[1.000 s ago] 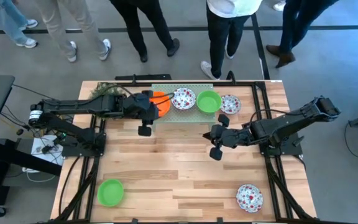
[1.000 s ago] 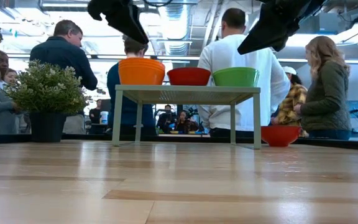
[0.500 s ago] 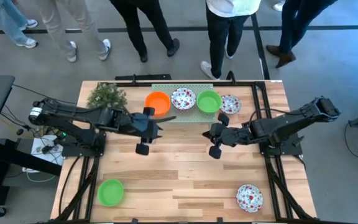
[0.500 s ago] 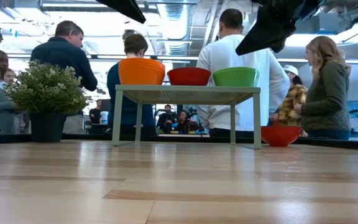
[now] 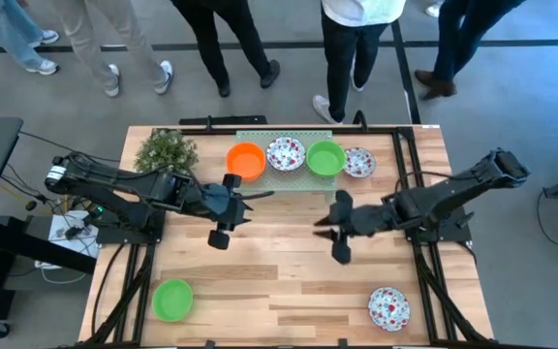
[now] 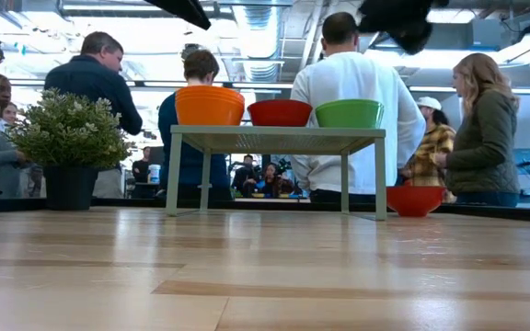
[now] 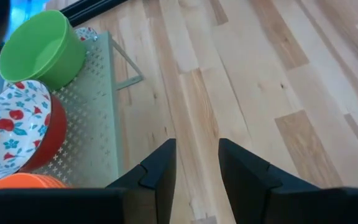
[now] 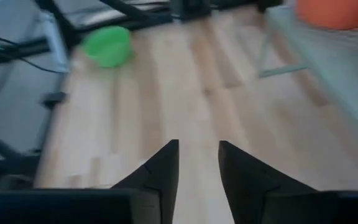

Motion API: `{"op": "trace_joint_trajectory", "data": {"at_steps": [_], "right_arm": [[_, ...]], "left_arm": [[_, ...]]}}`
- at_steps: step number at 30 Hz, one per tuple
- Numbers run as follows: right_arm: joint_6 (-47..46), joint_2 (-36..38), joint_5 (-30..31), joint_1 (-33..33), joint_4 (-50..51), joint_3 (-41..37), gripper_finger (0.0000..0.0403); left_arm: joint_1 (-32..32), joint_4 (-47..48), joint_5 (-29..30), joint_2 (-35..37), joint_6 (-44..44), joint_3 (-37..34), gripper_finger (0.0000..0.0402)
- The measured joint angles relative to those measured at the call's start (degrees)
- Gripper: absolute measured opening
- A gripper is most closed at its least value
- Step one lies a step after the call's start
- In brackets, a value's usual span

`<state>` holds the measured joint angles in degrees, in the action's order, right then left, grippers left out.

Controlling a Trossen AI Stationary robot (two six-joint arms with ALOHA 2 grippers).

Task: Pick & Place Mini bowls
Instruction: Stack the top red patterned bowl onto the other red patterned bowl on the shelf

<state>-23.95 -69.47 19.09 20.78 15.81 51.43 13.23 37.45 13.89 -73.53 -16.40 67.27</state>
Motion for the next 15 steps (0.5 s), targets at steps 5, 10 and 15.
{"op": "trace_joint_trajectory", "data": {"at_steps": [5, 10, 15], "right_arm": [[-8.82, -0.24, 1.58, 6.62, 1.26, 1.06, 0.0121], [-17.45, -0.26, 7.01, 10.00, 11.02, 1.06, 0.0123], [-18.78, -0.26, 9.55, 8.28, 25.03, 1.06, 0.0123]], "left_arm": [[0.02, 0.03, -0.02, 0.01, 0.00, -2.37, 0.0122], [0.02, -0.08, -0.01, 0.01, 0.00, -4.25, 0.0122], [0.00, -0.22, -0.02, -0.01, 0.00, -5.27, 0.0122]]}}
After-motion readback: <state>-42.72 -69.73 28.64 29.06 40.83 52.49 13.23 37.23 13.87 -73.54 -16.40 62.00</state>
